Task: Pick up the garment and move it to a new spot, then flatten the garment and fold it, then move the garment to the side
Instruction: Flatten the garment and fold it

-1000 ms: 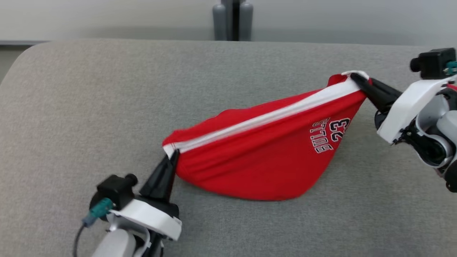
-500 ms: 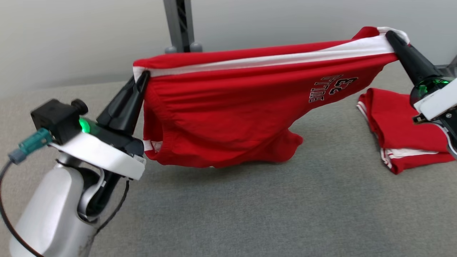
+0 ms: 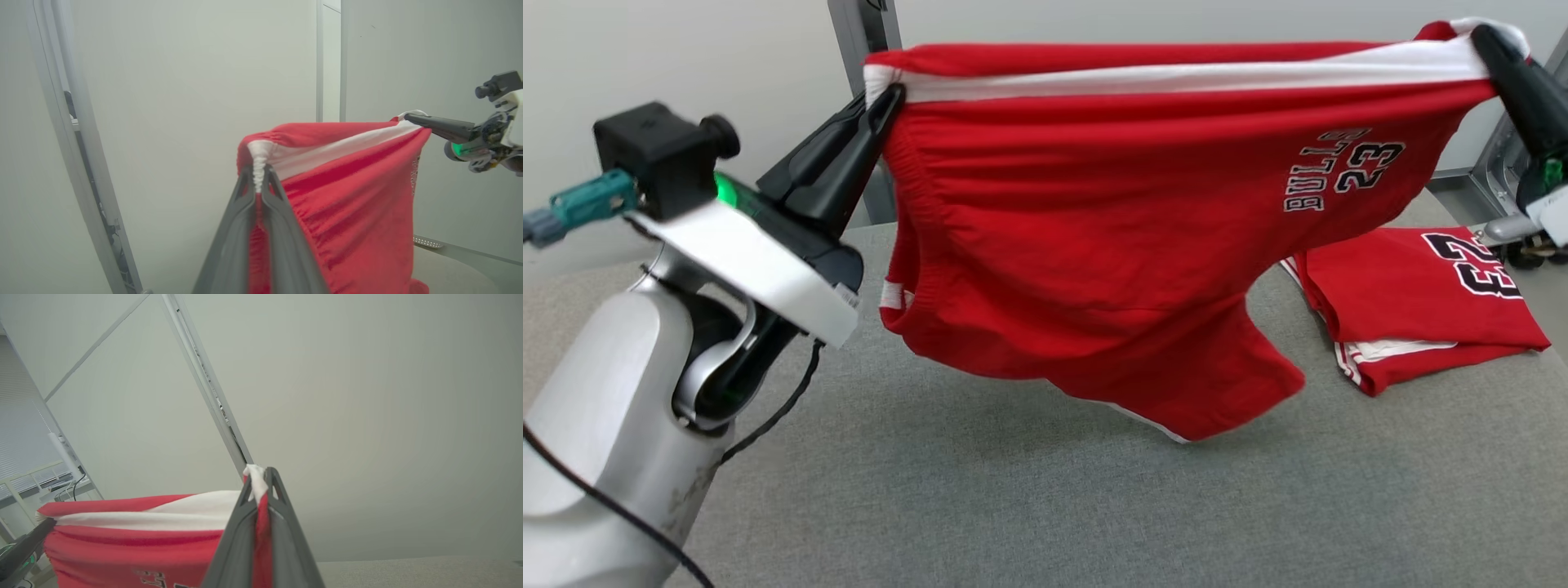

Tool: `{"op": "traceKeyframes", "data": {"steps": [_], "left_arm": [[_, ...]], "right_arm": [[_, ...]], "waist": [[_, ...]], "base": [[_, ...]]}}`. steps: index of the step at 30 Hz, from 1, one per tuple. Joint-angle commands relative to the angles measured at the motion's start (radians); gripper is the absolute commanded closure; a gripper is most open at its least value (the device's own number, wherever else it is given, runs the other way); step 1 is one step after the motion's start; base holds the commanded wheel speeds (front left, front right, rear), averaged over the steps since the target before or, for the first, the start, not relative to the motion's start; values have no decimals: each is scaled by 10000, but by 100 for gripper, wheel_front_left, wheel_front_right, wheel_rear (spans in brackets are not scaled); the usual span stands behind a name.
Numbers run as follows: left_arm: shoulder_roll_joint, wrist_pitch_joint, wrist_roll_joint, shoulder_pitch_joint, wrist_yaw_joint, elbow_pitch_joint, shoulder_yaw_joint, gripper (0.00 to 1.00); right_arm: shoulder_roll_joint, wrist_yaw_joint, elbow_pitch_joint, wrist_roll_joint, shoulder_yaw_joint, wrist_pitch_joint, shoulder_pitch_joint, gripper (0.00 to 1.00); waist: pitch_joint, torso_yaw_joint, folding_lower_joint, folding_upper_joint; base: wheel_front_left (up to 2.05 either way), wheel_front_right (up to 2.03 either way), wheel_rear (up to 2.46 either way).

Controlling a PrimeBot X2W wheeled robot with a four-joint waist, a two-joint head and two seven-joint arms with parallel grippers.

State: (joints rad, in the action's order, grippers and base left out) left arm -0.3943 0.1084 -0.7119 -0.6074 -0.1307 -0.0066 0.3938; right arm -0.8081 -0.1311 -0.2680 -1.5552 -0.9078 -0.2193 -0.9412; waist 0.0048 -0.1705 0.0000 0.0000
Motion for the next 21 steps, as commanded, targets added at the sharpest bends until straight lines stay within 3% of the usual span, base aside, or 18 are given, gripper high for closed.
{"op": "traceKeyframes", "data": {"steps": [1, 6, 13, 18, 21], "left_arm": [[-87, 41, -227, -500, 12, 249, 241, 100], [-146, -95, -596, -2210, 9, 1303, 1166, 100], [-159, -1639, 21, -5509, 8, 3634, 2165, 100], [-114, -2984, 1051, -8047, 9, 5563, 2895, 100], [134, -3555, 1496, -9369, 10, 6354, 3112, 100]], "right_arm": [[177, 7, -305, 267, 27, -147, -264, 100], [1058, 5, -1426, 1058, -55, -285, -1274, 100], [2513, 4, -3427, 2318, 424, -471, -3521, 100], [3160, 7, -4433, 3740, 2007, -476, -5338, 100], [3394, 7, -4358, 5012, 3214, -482, -6142, 100]], "waist": [[130, 27, 0, 0], [953, 162, 0, 0], [2996, 431, 0, 0], [4702, 598, 0, 0], [5513, 649, 0, 0]], "base": [[0, 0, 0], [0, 0, 0], [0, 0, 0], [0, 0, 0], [0, 0, 0]]}}
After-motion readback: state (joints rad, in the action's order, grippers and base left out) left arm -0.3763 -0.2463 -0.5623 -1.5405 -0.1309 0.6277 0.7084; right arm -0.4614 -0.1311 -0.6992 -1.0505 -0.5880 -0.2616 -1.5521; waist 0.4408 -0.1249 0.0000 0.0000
